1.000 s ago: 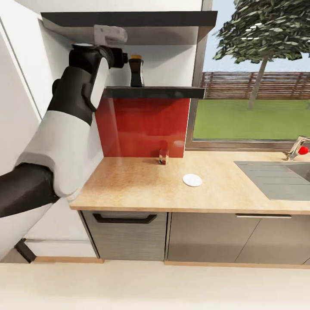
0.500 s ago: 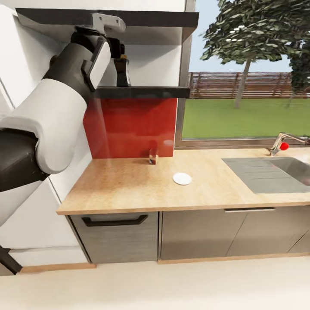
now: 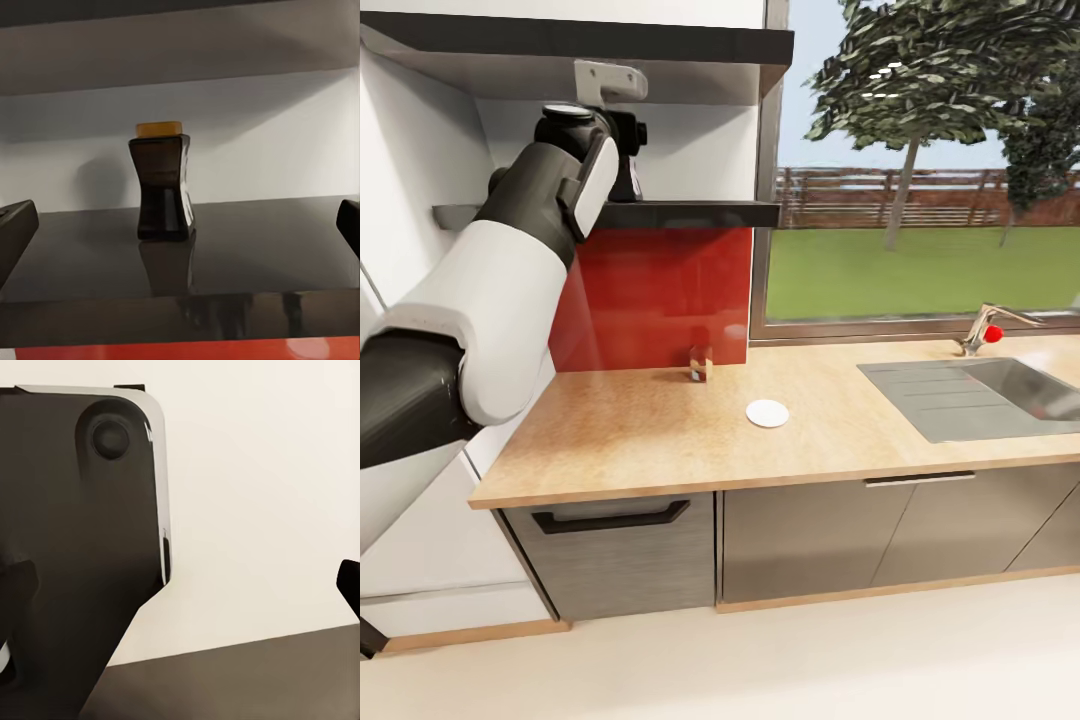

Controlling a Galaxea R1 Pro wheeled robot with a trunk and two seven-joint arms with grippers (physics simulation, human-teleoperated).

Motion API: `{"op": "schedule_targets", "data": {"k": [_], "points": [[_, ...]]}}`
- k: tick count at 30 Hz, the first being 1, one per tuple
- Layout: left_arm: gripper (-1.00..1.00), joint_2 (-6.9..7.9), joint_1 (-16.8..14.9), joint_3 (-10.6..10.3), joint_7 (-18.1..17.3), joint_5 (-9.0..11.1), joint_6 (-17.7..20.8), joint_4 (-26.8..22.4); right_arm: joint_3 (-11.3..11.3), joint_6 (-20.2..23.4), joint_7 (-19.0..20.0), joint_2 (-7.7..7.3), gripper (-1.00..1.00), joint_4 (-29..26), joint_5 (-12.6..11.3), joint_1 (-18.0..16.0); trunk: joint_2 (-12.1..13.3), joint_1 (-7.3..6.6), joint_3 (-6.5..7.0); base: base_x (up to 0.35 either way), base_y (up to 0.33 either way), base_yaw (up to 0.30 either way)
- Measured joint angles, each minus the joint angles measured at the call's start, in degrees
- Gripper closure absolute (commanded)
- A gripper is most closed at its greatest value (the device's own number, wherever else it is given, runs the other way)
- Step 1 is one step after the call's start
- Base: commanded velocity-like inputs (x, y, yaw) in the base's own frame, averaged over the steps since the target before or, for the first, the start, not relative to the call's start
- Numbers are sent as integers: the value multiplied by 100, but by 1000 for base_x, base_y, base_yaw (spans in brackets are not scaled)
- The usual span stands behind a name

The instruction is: Set up a coffee station on the kitchen countertop: keep the coffee maker on the countertop, move the bottle of coffee from the kitchen shelf to the counter next to the coffee maker, place a paper coffee filter on top of the coffee maker, put the saucer next to the coffee maker with the coffee cup on the saucer, and place the electric kettle next to the coffee maker.

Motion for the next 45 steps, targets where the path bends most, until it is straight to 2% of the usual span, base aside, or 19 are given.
{"op": "schedule_targets", "data": {"k": [5,10,15,21,26,45], "points": [[-100,40,26,22,70,-8,-21,-8,1,-3,1,-2,-100,-3,1,0,0,0,0,0,0,0],[-100,55,41,31,369,6,-18,-10,2,-4,1,5,-100,-1,1,0,0,0,0,17,0,0],[-100,61,43,46,429,36,-5,-15,2,-9,0,6,-100,4,1,0,-1,-3,0,243,0,0],[-100,64,43,272,531,35,-14,-17,2,-12,-5,-1,-100,12,1,0,0,-1,0,200,0,0],[-100,63,43,333,685,40,-17,-17,2,-12,-6,-2,-100,13,1,0,0,0,0,35,0,0],[-100,54,43,372,714,61,-4,-17,2,-12,-4,-2,-100,14,1,0,0,-2,0,156,0,0]]}}
